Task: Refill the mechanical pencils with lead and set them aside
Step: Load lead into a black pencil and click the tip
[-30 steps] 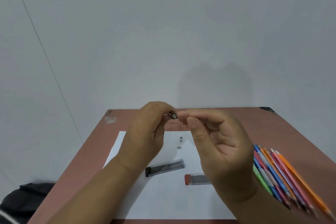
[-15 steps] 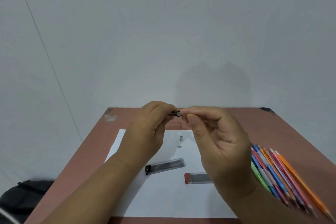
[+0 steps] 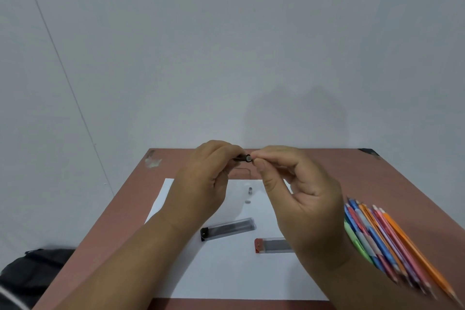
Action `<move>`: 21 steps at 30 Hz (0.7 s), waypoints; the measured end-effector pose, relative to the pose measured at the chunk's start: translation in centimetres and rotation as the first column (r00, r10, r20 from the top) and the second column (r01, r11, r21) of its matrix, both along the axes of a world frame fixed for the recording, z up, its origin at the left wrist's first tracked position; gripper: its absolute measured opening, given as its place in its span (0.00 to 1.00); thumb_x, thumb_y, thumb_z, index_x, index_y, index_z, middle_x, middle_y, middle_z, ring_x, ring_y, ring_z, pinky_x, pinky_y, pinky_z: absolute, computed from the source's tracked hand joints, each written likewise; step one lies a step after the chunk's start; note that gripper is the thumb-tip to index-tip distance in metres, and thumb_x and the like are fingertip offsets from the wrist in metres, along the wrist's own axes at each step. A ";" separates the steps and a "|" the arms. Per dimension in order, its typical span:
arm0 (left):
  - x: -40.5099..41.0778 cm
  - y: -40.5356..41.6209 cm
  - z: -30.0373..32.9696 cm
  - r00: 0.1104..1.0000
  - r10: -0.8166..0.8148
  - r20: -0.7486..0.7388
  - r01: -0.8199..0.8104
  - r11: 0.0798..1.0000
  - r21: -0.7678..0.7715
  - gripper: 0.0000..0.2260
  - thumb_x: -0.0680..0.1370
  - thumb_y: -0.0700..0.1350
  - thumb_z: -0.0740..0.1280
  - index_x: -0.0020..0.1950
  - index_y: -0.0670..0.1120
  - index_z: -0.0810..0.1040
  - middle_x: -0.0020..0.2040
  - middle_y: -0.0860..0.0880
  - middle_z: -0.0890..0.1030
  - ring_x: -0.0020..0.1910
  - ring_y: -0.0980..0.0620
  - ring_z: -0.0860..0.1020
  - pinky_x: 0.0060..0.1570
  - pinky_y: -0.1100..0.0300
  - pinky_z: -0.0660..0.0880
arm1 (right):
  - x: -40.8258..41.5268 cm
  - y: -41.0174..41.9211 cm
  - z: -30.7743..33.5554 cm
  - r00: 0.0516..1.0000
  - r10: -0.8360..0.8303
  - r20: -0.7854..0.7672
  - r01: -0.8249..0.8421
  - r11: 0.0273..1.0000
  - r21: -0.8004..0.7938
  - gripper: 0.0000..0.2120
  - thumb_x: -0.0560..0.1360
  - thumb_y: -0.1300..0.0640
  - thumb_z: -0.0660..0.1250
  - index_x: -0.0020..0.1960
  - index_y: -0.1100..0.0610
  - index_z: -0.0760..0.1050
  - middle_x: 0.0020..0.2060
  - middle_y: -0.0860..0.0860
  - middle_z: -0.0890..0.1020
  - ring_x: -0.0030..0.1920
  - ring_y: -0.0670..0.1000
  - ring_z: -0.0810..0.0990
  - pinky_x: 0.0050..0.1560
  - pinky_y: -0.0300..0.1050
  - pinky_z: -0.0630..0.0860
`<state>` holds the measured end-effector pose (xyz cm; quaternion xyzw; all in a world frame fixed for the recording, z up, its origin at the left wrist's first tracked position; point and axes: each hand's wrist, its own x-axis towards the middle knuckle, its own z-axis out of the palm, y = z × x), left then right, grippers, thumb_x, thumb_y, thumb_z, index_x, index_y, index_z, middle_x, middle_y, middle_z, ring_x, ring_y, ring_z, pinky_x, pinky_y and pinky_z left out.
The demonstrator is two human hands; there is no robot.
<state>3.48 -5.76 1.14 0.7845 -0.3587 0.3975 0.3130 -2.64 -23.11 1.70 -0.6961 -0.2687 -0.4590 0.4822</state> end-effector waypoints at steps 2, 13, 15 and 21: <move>0.0 0.0 -0.1 1.000 -0.002 -0.009 0.002 1.000 -0.002 0.13 0.79 0.36 0.62 0.58 0.50 0.76 0.50 0.52 0.81 0.50 0.51 0.79 0.48 0.57 0.77 | 0.0 0.0 0.0 1.000 -0.006 -0.008 0.006 1.000 0.001 0.08 0.79 0.60 0.69 0.55 0.62 0.83 0.48 0.51 0.86 0.52 0.48 0.84 0.53 0.39 0.81; 0.3 0.2 -0.3 1.000 0.005 -0.015 -0.005 1.000 0.024 0.10 0.80 0.38 0.62 0.58 0.45 0.80 0.51 0.51 0.81 0.50 0.50 0.79 0.46 0.53 0.78 | 0.3 -0.1 0.2 0.999 -0.043 -0.002 0.043 0.998 -0.035 0.06 0.77 0.63 0.71 0.53 0.62 0.83 0.48 0.49 0.85 0.51 0.45 0.84 0.52 0.36 0.79; 0.2 0.2 -0.4 1.000 -0.005 -0.023 0.005 1.000 0.023 0.10 0.80 0.39 0.61 0.58 0.47 0.79 0.51 0.51 0.81 0.50 0.50 0.79 0.47 0.53 0.78 | 0.4 -0.1 0.3 0.998 -0.056 0.013 0.057 0.997 -0.054 0.06 0.77 0.64 0.72 0.53 0.60 0.84 0.48 0.46 0.84 0.51 0.42 0.83 0.51 0.33 0.79; 0.1 0.2 -0.4 0.998 -0.039 -0.045 0.039 0.999 0.013 0.14 0.78 0.37 0.62 0.60 0.51 0.77 0.51 0.53 0.81 0.50 0.51 0.79 0.46 0.53 0.77 | 0.4 -0.2 0.3 0.997 -0.078 -0.015 0.077 0.995 -0.069 0.07 0.78 0.61 0.72 0.56 0.54 0.83 0.48 0.43 0.83 0.51 0.40 0.83 0.53 0.31 0.78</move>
